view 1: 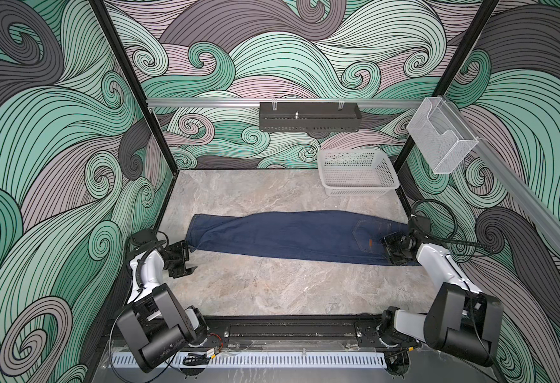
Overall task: Fold and stack the trousers
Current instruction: Smooth out the trousers at the center of the table.
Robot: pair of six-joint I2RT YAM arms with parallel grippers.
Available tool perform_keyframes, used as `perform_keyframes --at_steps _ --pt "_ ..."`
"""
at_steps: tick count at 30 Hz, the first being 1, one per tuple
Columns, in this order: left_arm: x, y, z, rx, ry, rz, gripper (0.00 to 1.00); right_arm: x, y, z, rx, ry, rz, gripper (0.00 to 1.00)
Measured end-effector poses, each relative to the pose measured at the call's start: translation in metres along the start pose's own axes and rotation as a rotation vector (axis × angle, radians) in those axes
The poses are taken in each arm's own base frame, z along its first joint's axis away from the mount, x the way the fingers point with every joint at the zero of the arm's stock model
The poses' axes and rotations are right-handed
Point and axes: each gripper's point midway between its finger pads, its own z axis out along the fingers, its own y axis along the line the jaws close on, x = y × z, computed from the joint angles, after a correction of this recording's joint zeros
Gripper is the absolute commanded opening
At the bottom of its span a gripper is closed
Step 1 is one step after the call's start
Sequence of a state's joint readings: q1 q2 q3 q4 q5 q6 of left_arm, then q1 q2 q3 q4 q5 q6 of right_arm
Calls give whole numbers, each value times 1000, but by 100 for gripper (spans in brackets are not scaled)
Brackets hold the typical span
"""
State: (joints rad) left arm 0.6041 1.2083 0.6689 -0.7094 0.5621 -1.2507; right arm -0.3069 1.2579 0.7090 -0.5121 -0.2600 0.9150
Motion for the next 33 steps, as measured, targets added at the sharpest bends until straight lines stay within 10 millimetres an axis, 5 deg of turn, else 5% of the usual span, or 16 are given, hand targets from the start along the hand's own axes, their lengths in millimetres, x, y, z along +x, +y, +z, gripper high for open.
perform_keyframes --at_steps 11,24,28,33 --pt "-4 -19 11 98 16 -152 75 -2 5 1 -21 -3 -6 50" --pt "-22 -34 24 130 -41 -168 31 -2 7 4 -28 3 -8 49" --pt "-26 -40 31 135 -43 -168 2 -2 7 4 -31 8 -8 49" --pt "-28 -62 25 174 -59 -125 0 0 7 4 -32 14 -17 49"
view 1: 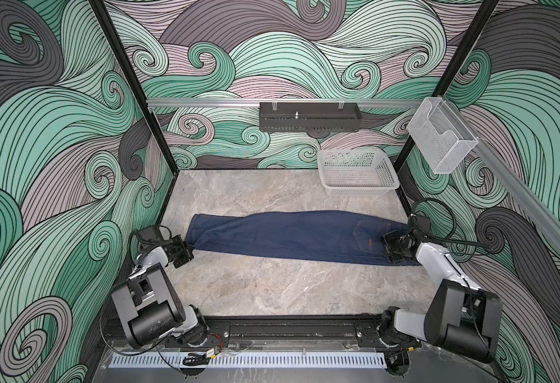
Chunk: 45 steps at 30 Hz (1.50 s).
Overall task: Fold and stack the trousers
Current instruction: Smooth out the trousers at the center of the table.
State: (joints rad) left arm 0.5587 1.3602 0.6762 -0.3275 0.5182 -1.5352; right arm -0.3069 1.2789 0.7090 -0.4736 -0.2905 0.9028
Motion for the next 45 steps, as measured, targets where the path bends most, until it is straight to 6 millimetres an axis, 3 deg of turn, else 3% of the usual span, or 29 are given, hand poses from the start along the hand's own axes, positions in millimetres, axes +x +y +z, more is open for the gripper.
perform_keyframes --at_steps 3,7,9,11,13,17,21,30,39,45 --pt "11 -50 -16 79 -10 94 0 2 -1 -1 3 7 -5 50" --pt "47 -141 -47 218 4 297 0 7 1 -10 -9 14 -17 54" --pt "62 -170 -55 261 13 377 0 11 3 -17 -24 19 -33 55" --pt "73 -184 -54 276 31 436 0 15 5 -24 -34 25 -38 57" --pt "74 -181 -44 253 50 454 0 20 3 -29 -31 37 -36 59" --pt "64 -154 -13 158 80 432 0 32 -6 -40 -9 66 -17 64" --pt "57 -132 2 95 94 408 0 41 -11 -50 -5 73 -1 65" --pt "59 -132 2 96 98 431 0 60 -38 -28 81 158 94 54" --pt "57 -133 1 98 96 447 0 58 -35 -5 111 169 136 38" --pt "52 -135 -4 111 90 445 0 52 -35 7 132 145 163 34"
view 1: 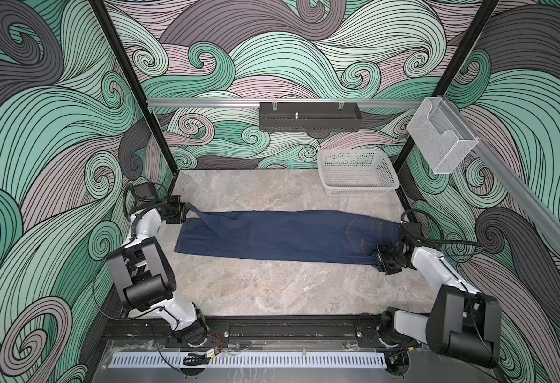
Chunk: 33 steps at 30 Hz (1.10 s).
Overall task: Fold and stack the trousers
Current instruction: Smooth out the trousers at the center of the table.
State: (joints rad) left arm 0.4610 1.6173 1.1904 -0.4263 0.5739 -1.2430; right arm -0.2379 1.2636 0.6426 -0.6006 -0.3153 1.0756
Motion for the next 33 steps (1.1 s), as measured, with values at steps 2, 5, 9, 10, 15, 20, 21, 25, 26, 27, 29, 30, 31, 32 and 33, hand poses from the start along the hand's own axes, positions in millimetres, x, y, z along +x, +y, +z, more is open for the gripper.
perform_keyframes --at_steps 2,5,9,10,15,20,21,25,26,27,29,30,31,32,33 --pt "-2 0 -1 3 -2 -1 0 -4 1 3 3 -12 9 33" --pt "-2 -1 -3 8 -2 -2 0 -8 2 8 13 -28 17 29" --pt "-3 2 -4 7 1 -7 0 -14 0 16 33 -41 27 11" --pt "-5 3 -4 6 0 -12 0 -15 0 18 36 -43 31 5" --pt "-7 5 -5 8 3 -12 0 -18 6 18 35 -48 38 0" --pt "-15 -21 -5 34 12 1 0 -27 39 -7 -39 -86 13 0" --pt "-18 -33 -6 49 12 14 0 -30 52 -17 -71 -103 0 0" --pt "-22 -78 -16 120 14 86 0 -39 93 -54 -190 -165 -42 0" --pt "-21 -84 -19 133 17 103 0 -40 98 -59 -207 -174 -48 0" --pt "-19 -86 -22 141 20 118 0 -40 100 -63 -217 -180 -53 0" --pt "-18 -79 -22 137 31 128 0 -38 97 -64 -216 -180 -57 0" --pt "-18 -67 -20 122 39 123 0 -36 93 -61 -208 -176 -58 0" --pt "-18 -50 -17 99 48 108 0 -35 86 -58 -194 -171 -59 0" --pt "-19 -32 -14 73 56 89 0 -33 79 -55 -181 -167 -60 0" --pt "-21 -10 -10 39 62 62 0 -31 70 -51 -164 -163 -62 0"
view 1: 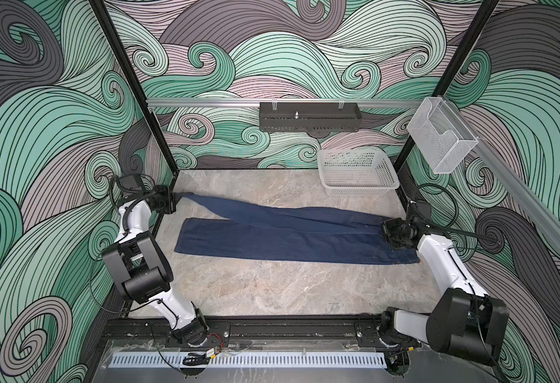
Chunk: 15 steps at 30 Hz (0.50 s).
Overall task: Fold and stack the trousers
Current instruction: Smooth out the trousers at the center of the table.
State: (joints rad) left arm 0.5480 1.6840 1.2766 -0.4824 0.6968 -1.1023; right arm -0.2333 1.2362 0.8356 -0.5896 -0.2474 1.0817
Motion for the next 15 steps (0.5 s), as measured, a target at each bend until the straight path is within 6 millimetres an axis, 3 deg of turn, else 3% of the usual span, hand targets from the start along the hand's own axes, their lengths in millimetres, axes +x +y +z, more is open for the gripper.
perform_keyframes --at_steps 4,7,11,15 --pt "-3 89 7 -129 19 -126 0 12 -44 12 86 29 -2 0" --pt "-4 127 9 -183 32 -189 0 19 -73 22 148 54 5 0" --pt "-7 138 15 -204 46 -193 0 25 -93 25 193 73 10 0" --pt "-17 112 9 -170 29 -153 0 18 -84 20 174 61 7 0"
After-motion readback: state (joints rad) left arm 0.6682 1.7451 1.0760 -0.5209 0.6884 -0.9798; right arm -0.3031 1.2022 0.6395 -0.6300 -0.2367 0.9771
